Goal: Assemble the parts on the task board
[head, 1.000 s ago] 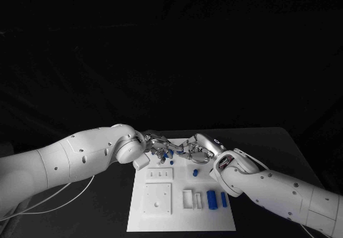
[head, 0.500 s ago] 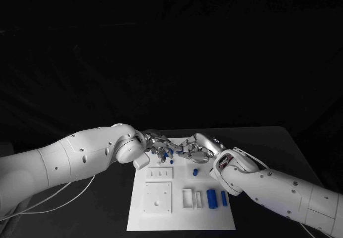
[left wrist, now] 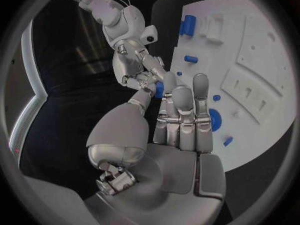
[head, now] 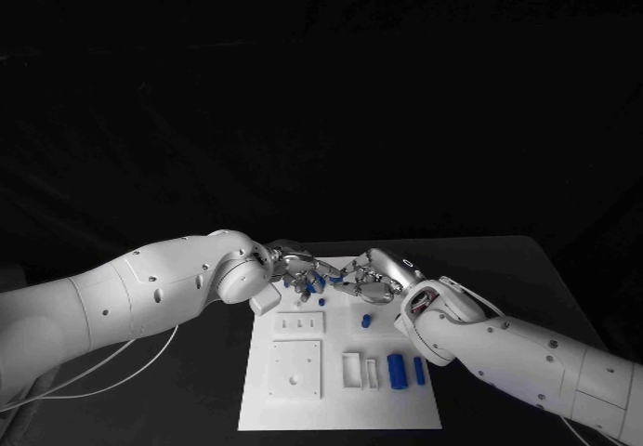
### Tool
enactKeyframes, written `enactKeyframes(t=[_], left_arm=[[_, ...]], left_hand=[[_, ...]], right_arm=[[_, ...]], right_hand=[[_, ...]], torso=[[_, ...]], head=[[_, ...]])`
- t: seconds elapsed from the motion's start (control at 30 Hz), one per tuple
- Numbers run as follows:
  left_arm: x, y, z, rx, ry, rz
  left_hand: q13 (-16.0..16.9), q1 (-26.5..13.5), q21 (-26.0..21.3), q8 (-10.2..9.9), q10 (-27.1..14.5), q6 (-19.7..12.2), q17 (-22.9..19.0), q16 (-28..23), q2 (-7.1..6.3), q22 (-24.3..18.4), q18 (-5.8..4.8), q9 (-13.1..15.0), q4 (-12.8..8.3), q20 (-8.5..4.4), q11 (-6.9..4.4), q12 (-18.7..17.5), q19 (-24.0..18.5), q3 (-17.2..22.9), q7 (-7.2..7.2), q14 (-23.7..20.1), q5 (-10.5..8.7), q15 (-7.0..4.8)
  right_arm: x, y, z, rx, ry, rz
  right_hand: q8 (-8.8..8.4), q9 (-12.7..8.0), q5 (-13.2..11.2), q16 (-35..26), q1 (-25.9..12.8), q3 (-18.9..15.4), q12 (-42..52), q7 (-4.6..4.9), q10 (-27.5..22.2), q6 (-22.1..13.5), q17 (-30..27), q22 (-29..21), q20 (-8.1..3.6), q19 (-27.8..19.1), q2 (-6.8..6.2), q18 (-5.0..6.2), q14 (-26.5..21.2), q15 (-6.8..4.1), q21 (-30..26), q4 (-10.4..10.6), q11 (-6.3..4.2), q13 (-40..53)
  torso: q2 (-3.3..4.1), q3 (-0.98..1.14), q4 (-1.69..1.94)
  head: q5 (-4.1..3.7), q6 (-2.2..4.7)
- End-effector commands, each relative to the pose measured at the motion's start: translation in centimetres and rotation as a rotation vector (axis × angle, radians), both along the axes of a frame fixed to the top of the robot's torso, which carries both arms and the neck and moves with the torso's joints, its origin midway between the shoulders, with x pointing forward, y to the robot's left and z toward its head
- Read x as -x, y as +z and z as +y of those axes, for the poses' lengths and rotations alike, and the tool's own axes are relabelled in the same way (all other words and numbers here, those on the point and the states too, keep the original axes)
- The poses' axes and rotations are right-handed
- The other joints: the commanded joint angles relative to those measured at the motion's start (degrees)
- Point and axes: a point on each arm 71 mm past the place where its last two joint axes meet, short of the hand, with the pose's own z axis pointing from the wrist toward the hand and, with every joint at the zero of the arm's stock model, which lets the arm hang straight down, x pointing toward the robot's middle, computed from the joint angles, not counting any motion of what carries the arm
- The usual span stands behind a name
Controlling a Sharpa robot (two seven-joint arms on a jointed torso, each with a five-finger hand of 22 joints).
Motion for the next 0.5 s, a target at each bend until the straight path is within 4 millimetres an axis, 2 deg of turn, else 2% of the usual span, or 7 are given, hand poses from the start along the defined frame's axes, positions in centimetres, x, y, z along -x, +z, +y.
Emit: enactKeyframes(t=[0.03, 0.5], left_arm=[[0.42, 0.12, -0.78, 0.036, -0.04, 0.008], [0.58, 0.08, -0.74, 0.03, -0.048, -0.004]], left_hand=[[0.2, -0.8, -0.2, 0.2, 2.4, 4.2, 0.3, 0.3, 0.12, 0.2, -0.62, 3.2, -5.9, -0.46, -0.69, 0.8, 0.2, 6.4, -3.24, 0.4, 0.24, -0.53], [0.2, -1.0, -0.4, 0.1, 2.4, 4.4, 0.7, 0.3, -0.05, 0.5, -0.65, 4.0, -6.2, -0.49, -0.75, 1.4, 0.5, 6.7, -3.3, 0.6, 0.79, -0.52]], right_arm=[[-0.25, -0.1, -0.44, 0.004, -0.04, 0.005], [-0.39, -0.25, -0.77, 0.005, -0.051, 0.015]], right_hand=[[-0.16, 0.0, 0.8, -0.3, 0.6, -0.3, -0.5, 0.05, -0.7, -0.5, -0.3, 3.4, 0.34, 0.1, -0.06, 0.4, -0.6, 0.05, -0.7, 0.1, -0.03, -0.6], [-0.16, -0.1, 1.9, -0.7, 0.5, -0.5, -0.4, 0.23, -0.9, -1.0, -1.2, 3.3, 0.45, 0.3, -0.3, 0.5, -0.8, 0.16, -2.5, 0.5, 0.09, -1.5]], torso=[[-0.03, 0.02, 0.02], [-0.01, 0.04, 0.08]], head=[[-0.06, 0.03], [-0.08, -0.14]])
